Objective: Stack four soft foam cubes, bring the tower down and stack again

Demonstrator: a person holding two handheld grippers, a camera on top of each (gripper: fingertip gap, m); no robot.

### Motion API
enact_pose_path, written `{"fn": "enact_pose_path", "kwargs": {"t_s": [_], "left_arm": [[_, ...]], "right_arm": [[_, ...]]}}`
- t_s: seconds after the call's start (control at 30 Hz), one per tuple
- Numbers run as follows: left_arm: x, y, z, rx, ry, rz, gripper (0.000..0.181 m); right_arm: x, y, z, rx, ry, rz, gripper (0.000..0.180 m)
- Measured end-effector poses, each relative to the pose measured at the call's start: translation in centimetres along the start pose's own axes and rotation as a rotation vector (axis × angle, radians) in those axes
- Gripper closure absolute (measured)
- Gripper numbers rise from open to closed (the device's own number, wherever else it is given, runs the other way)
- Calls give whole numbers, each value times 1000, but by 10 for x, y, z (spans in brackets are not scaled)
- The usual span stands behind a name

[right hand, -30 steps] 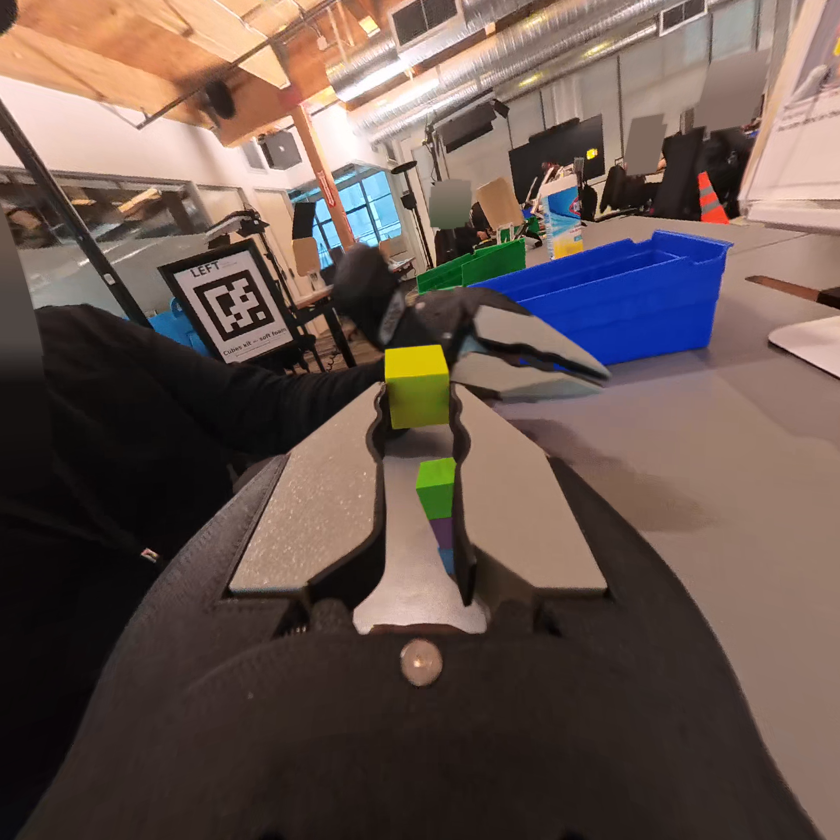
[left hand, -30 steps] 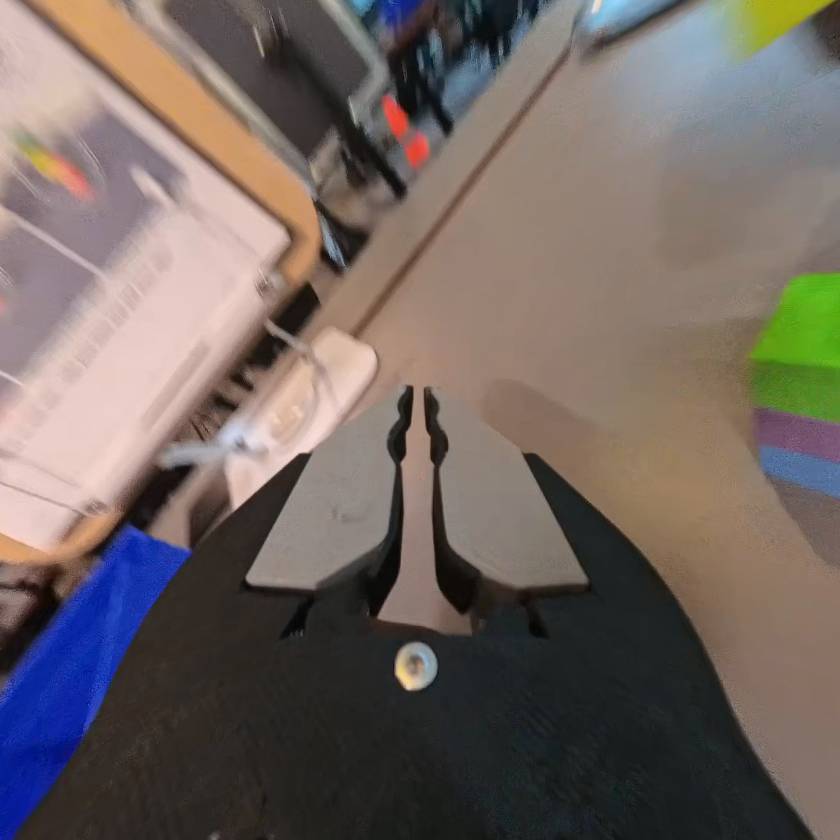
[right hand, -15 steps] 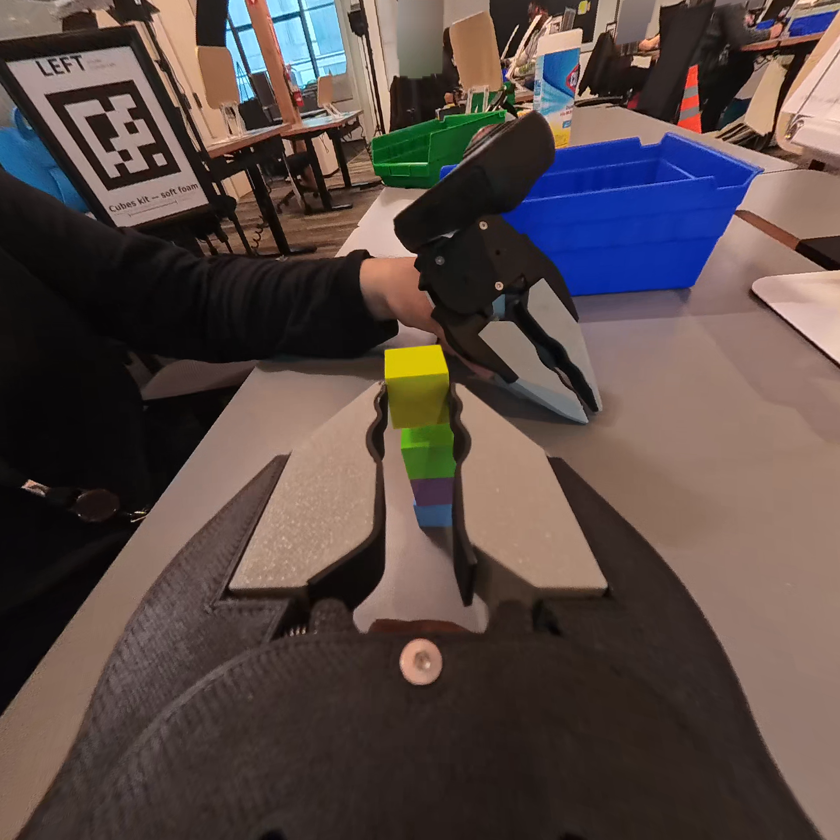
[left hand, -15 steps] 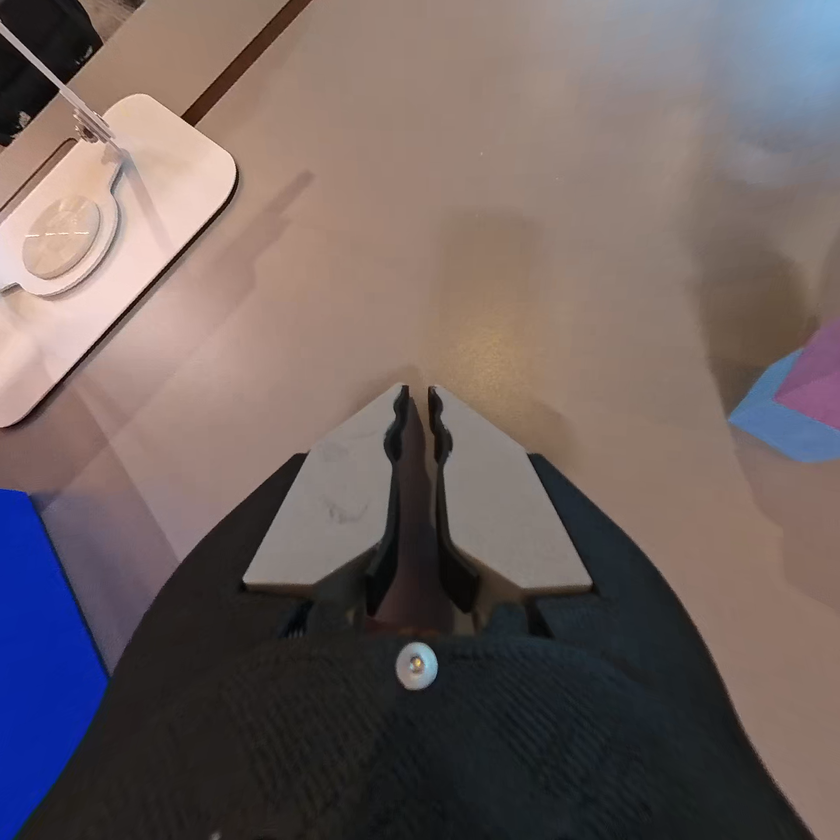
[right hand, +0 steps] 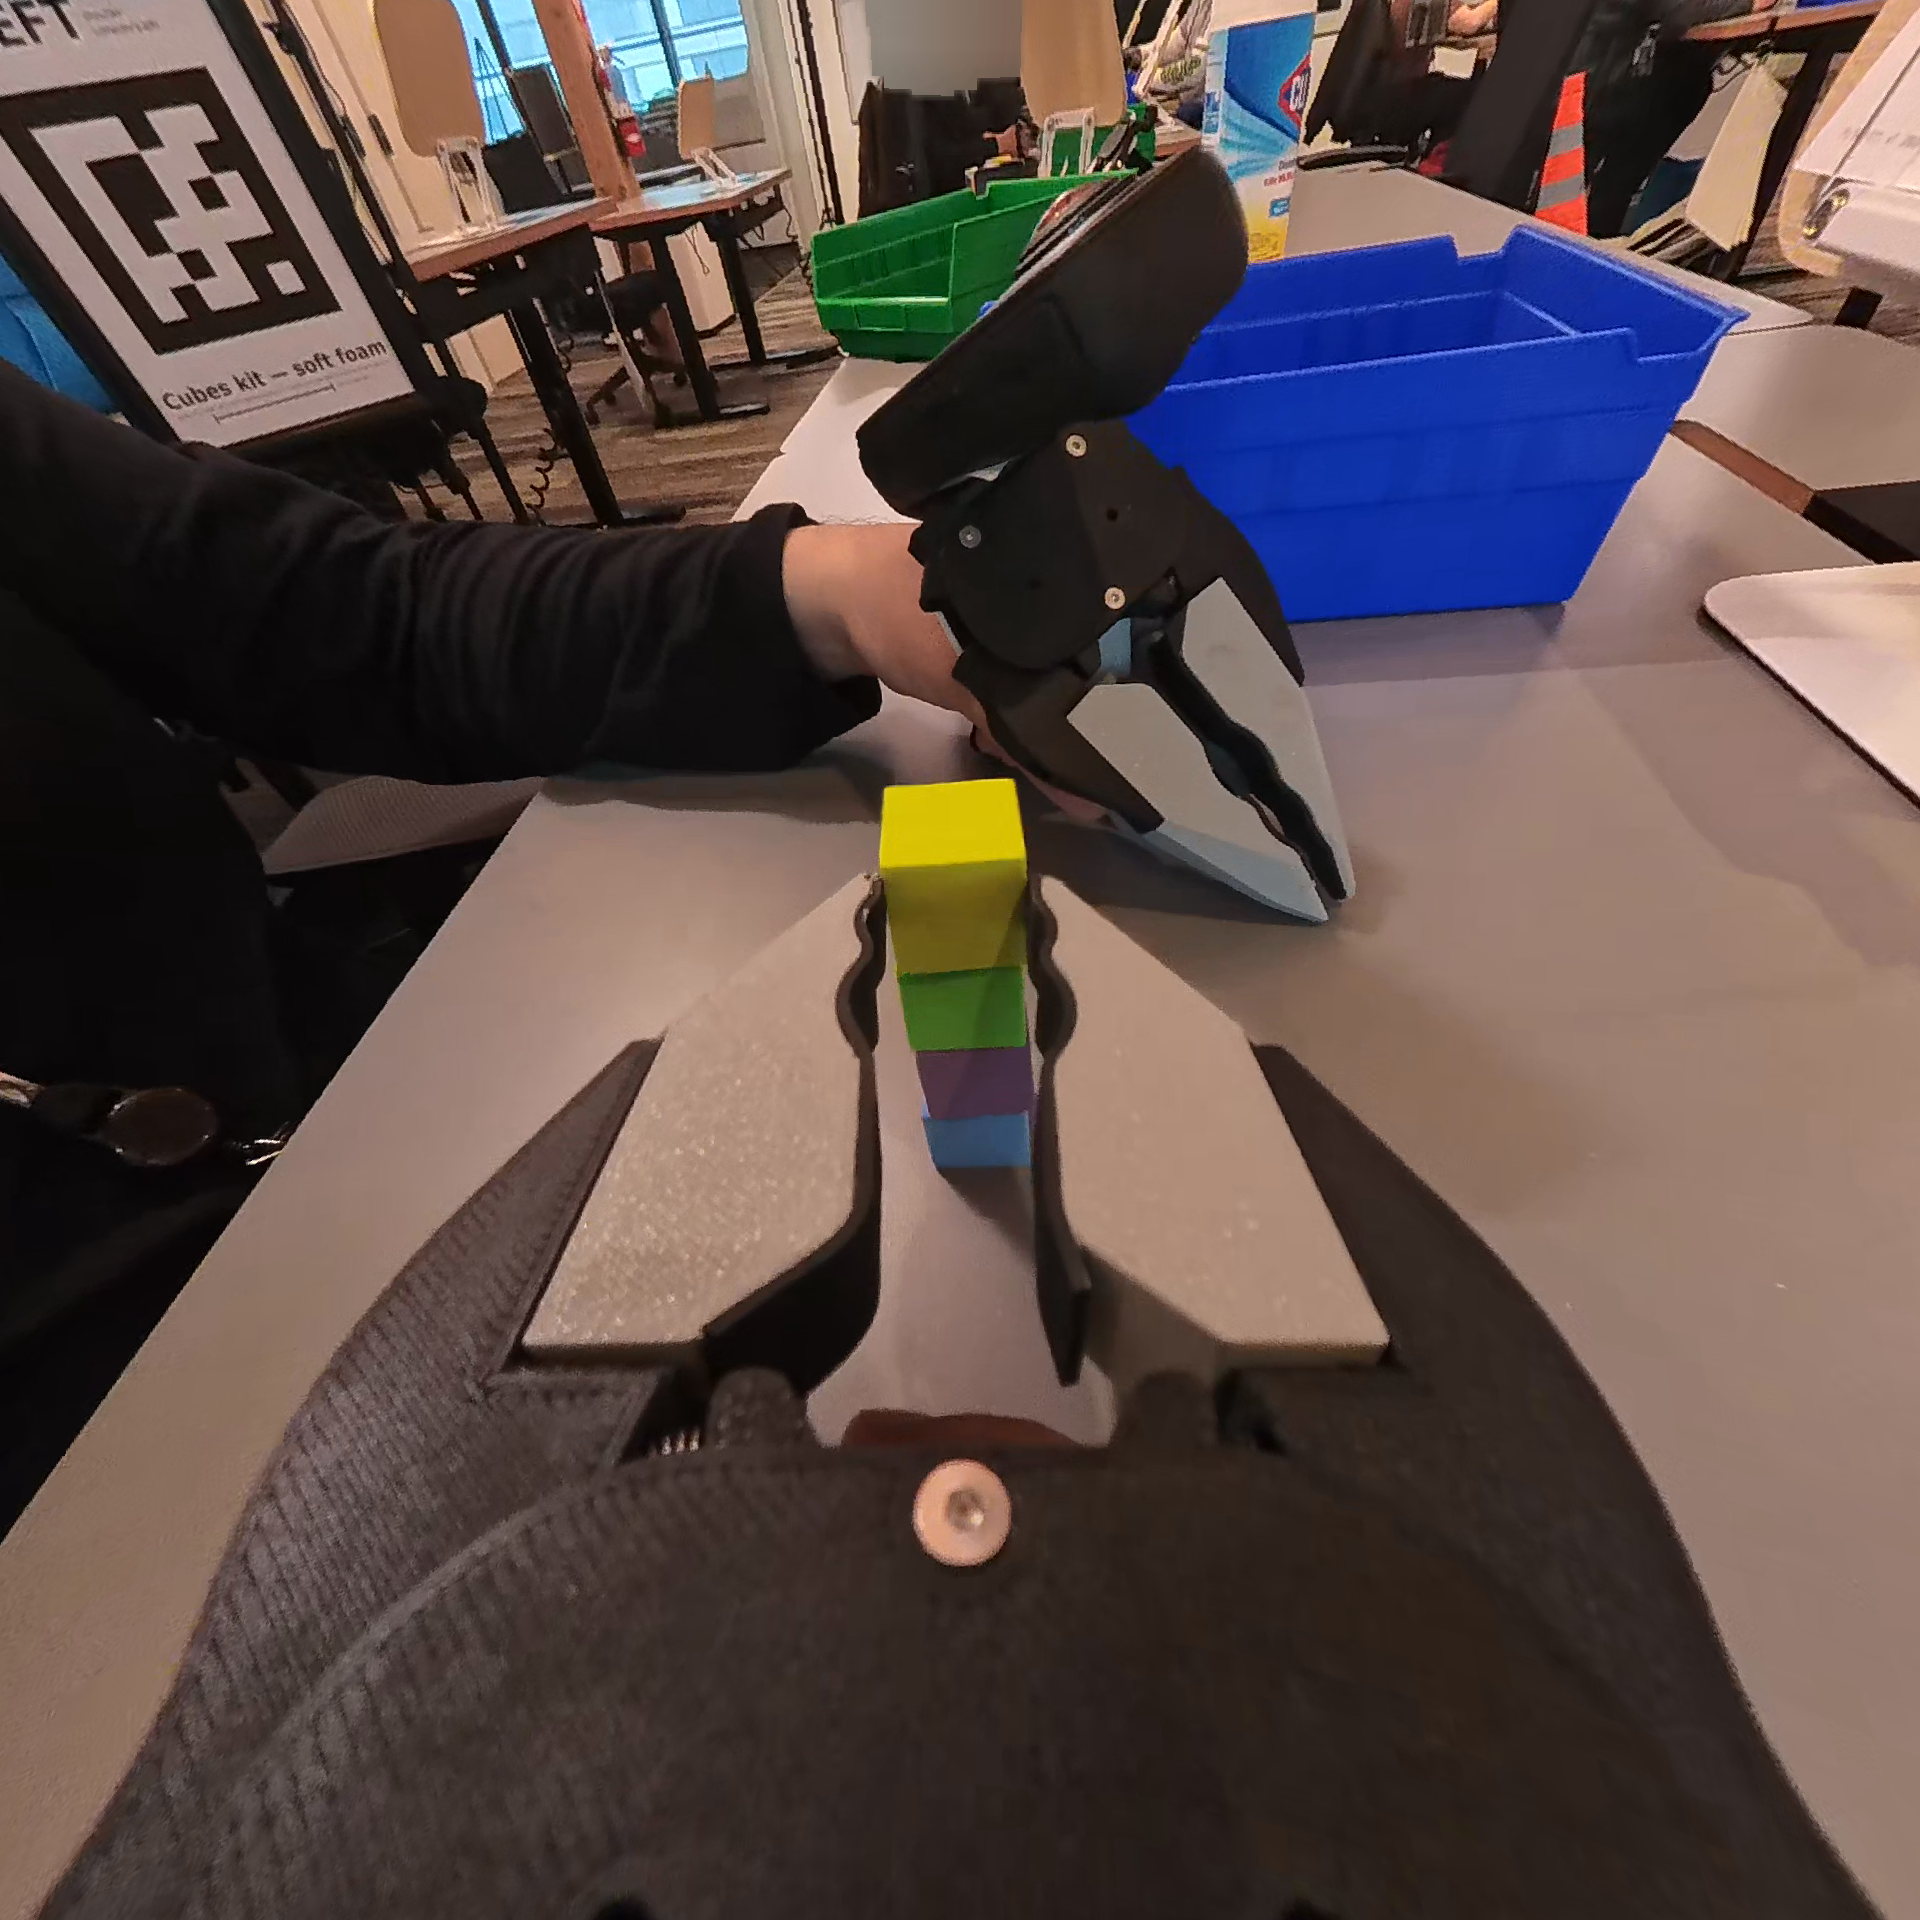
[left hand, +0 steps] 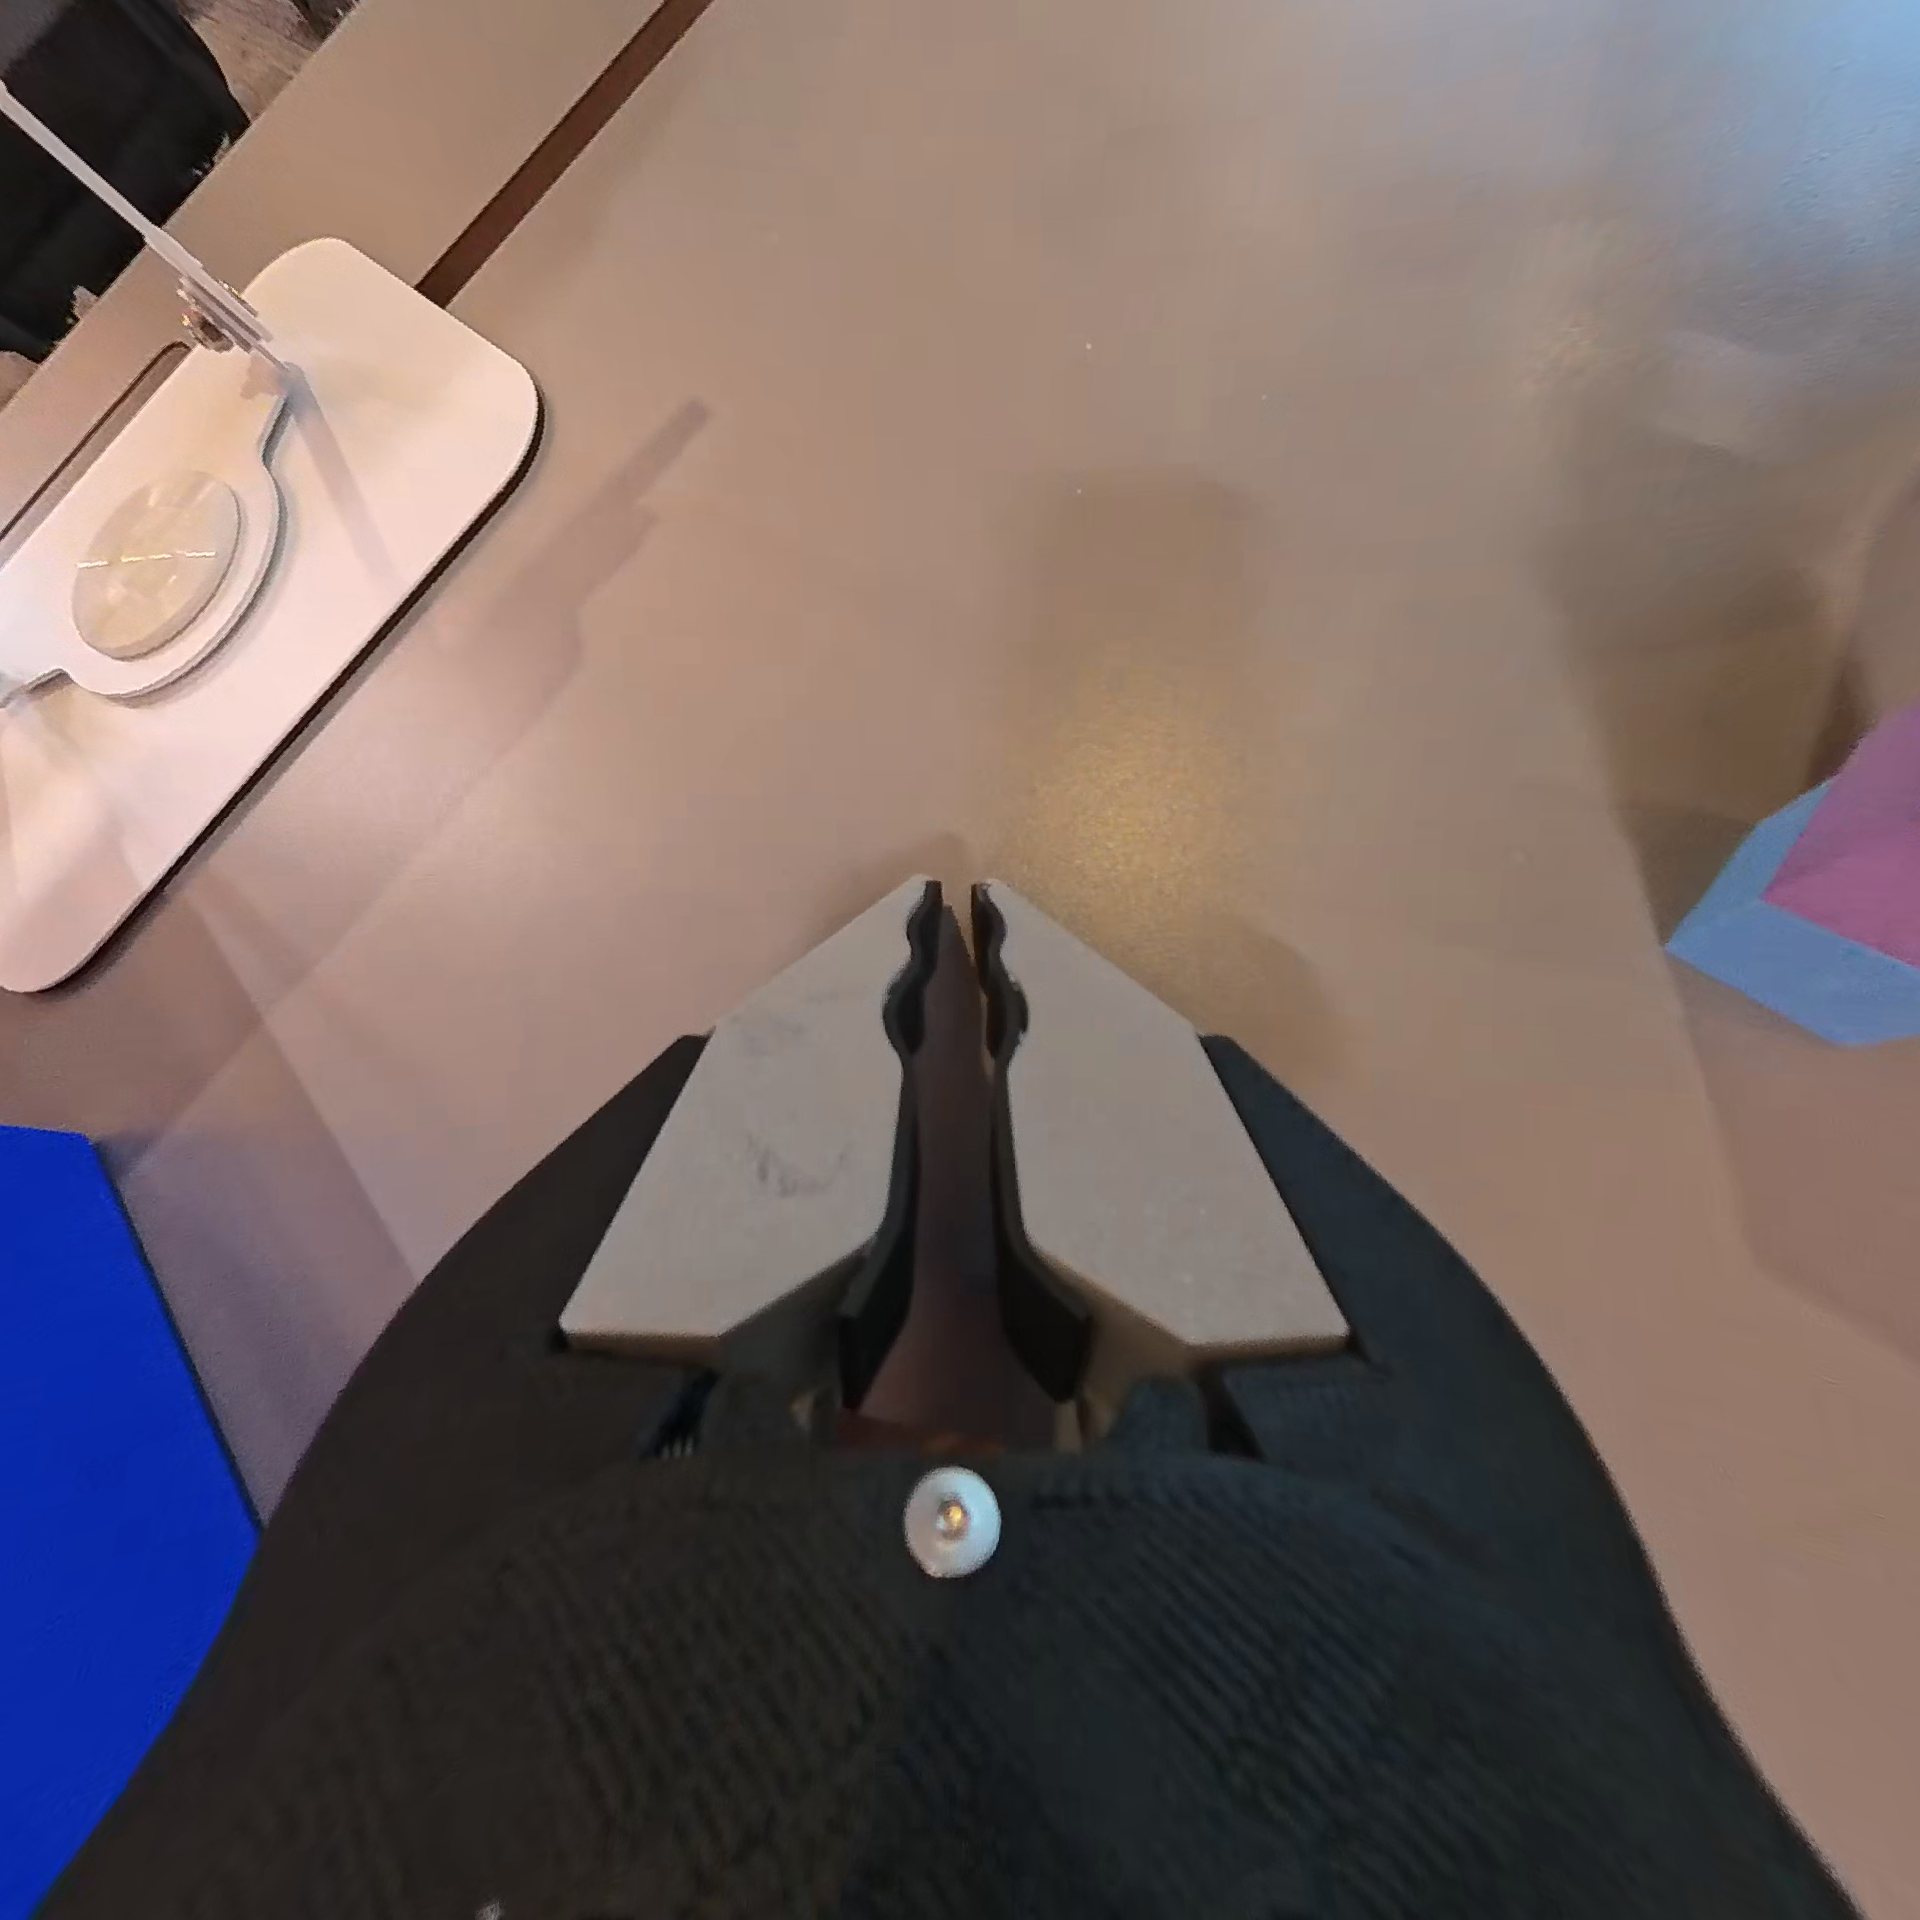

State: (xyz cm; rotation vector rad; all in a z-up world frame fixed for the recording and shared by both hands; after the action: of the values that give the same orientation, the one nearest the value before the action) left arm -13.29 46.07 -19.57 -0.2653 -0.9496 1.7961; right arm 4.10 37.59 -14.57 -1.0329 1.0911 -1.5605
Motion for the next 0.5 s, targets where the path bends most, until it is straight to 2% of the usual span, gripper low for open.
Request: {"fn": "enact_pose_path", "kwargs": {"t_s": [0.17,0.33,0.5], "left_arm": [[0,0,0,0,-1,-3,177],[-1,0,0,1,-4,-10,178],[-2,0,0,1,-8,-19,179]], "right_arm": [[1,2,1,10,-6,-2,154],[1,6,-2,46,0,-3,143],[1,19,-12,148,-6,-7,137]]}}
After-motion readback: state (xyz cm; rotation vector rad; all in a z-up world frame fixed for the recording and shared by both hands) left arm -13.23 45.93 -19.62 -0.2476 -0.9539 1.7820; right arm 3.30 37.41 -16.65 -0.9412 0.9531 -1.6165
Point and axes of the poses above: each gripper's, where its closed fingertips meet, z back along the fingers, y out of its underside, x = y × z across the jaws, the point moved 9 cm from there along z, back along the fingers, and after that the axes turned 2 degrees about y, right-handed, at the moved point
